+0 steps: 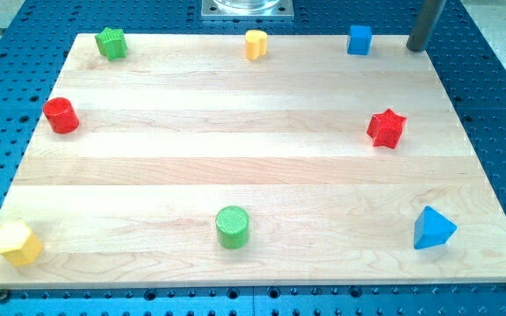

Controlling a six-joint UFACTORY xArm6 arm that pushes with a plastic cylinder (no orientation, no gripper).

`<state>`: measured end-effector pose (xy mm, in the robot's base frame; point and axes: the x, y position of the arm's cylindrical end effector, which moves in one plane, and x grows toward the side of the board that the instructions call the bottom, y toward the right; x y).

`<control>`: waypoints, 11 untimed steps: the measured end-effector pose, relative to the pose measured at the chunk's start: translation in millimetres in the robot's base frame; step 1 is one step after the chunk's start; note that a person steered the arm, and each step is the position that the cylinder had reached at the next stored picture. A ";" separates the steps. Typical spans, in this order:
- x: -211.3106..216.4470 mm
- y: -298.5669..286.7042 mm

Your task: Move the cube in between the heart and red star

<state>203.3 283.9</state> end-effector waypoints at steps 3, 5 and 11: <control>-11.4 -92.2; 44.4 -144.7; 79.3 -171.3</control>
<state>282.6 112.6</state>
